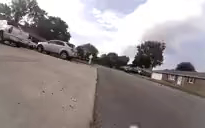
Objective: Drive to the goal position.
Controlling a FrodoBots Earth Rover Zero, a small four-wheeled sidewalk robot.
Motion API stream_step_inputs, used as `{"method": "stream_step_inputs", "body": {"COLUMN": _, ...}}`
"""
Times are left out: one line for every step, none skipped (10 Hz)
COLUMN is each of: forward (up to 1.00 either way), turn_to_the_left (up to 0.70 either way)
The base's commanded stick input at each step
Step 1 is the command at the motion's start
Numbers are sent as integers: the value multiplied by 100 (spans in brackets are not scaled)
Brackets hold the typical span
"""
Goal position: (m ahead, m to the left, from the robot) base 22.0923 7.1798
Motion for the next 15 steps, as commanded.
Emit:
{"method": "stream_step_inputs", "body": {"forward": 100, "turn_to_the_left": 0}}
{"method": "stream_step_inputs", "body": {"forward": 100, "turn_to_the_left": 0}}
{"method": "stream_step_inputs", "body": {"forward": 100, "turn_to_the_left": 0}}
{"method": "stream_step_inputs", "body": {"forward": 100, "turn_to_the_left": 0}}
{"method": "stream_step_inputs", "body": {"forward": 100, "turn_to_the_left": 0}}
{"method": "stream_step_inputs", "body": {"forward": 100, "turn_to_the_left": 0}}
{"method": "stream_step_inputs", "body": {"forward": 100, "turn_to_the_left": 0}}
{"method": "stream_step_inputs", "body": {"forward": 100, "turn_to_the_left": 0}}
{"method": "stream_step_inputs", "body": {"forward": 100, "turn_to_the_left": 0}}
{"method": "stream_step_inputs", "body": {"forward": 100, "turn_to_the_left": 0}}
{"method": "stream_step_inputs", "body": {"forward": 100, "turn_to_the_left": 0}}
{"method": "stream_step_inputs", "body": {"forward": 100, "turn_to_the_left": 0}}
{"method": "stream_step_inputs", "body": {"forward": 100, "turn_to_the_left": 0}}
{"method": "stream_step_inputs", "body": {"forward": 100, "turn_to_the_left": 0}}
{"method": "stream_step_inputs", "body": {"forward": 100, "turn_to_the_left": 0}}
